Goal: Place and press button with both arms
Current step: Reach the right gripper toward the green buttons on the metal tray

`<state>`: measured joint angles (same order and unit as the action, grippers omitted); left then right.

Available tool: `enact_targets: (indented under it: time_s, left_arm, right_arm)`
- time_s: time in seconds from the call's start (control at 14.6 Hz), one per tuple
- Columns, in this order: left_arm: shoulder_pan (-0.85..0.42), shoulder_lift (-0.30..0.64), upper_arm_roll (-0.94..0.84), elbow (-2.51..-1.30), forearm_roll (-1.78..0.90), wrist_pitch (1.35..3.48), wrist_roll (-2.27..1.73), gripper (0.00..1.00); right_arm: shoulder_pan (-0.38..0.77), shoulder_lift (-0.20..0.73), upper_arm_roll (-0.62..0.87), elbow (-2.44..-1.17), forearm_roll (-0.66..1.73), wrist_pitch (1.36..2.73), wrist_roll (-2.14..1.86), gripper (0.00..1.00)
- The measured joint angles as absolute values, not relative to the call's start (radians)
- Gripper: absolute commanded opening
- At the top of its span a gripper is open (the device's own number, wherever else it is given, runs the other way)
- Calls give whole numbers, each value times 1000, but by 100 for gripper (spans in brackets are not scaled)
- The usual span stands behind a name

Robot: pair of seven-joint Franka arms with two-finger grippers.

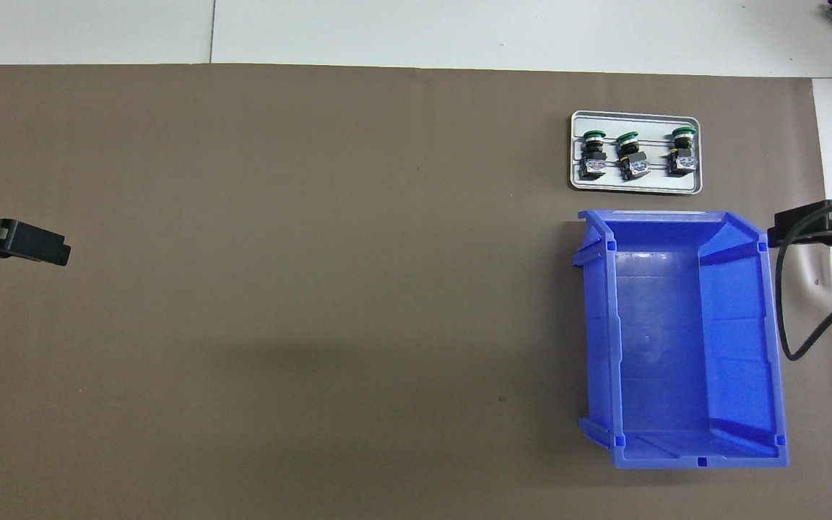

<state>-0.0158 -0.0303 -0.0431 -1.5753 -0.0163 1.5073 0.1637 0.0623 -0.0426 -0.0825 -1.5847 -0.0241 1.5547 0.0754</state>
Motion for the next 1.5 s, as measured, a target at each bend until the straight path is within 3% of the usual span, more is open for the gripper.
enact_targets:
  time_s: [1.03, 1.23, 1.5]
  left_arm:
    - [-16, -30, -43, -1575, -16, 1507, 164, 100]
    - [-16, -30, -43, -1575, -16, 1507, 164, 100]
    - [-16, -30, -43, -1575, -16, 1507, 164, 100]
  right_arm:
    - [60, -52, -89, -1591, -13, 1597, 41, 100]
    - [59, 0, -90, -1595, -10, 1689, 37, 97]
    - [59, 180, -90, -1572, 47, 1896, 28, 97]
